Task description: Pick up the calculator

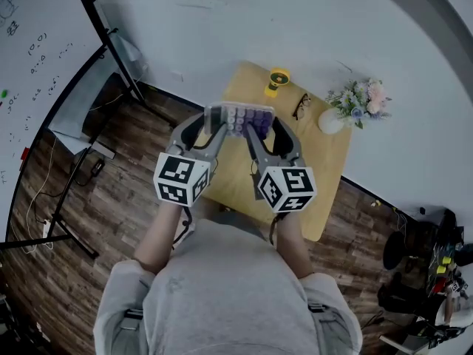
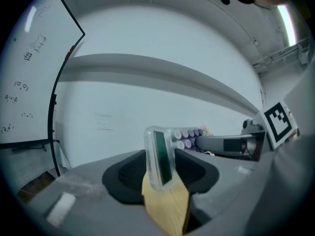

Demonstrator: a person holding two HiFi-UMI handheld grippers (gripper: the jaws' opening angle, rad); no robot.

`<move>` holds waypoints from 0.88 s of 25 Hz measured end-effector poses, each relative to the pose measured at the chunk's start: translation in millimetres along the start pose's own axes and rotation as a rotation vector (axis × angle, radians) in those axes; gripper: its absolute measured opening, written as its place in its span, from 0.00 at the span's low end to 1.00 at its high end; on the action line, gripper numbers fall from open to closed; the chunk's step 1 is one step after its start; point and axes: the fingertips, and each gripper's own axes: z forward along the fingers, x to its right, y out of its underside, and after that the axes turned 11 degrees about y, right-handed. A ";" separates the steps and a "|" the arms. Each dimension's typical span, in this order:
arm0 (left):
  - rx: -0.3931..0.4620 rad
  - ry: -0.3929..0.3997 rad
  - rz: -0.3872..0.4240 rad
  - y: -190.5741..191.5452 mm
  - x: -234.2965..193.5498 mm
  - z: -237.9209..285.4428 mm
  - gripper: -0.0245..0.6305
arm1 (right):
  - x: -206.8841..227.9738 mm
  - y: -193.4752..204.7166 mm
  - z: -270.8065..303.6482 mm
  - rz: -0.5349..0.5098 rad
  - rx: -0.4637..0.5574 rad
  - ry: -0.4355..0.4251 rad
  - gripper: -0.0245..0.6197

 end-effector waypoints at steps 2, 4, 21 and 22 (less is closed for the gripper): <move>0.011 0.009 0.017 -5.5 5.8 -2.2 0.32 | -0.1 -5.7 -6.6 -0.004 0.018 0.006 0.42; 0.021 0.016 0.037 -11.4 11.7 -5.0 0.32 | -0.4 -11.4 -13.4 -0.005 0.038 0.014 0.42; 0.088 0.059 0.138 -39.1 48.9 -36.1 0.32 | -14.0 -39.7 -65.0 -0.043 0.181 0.044 0.42; 0.091 0.060 0.142 -39.2 50.7 -38.4 0.32 | -15.3 -39.7 -67.9 -0.047 0.185 0.046 0.42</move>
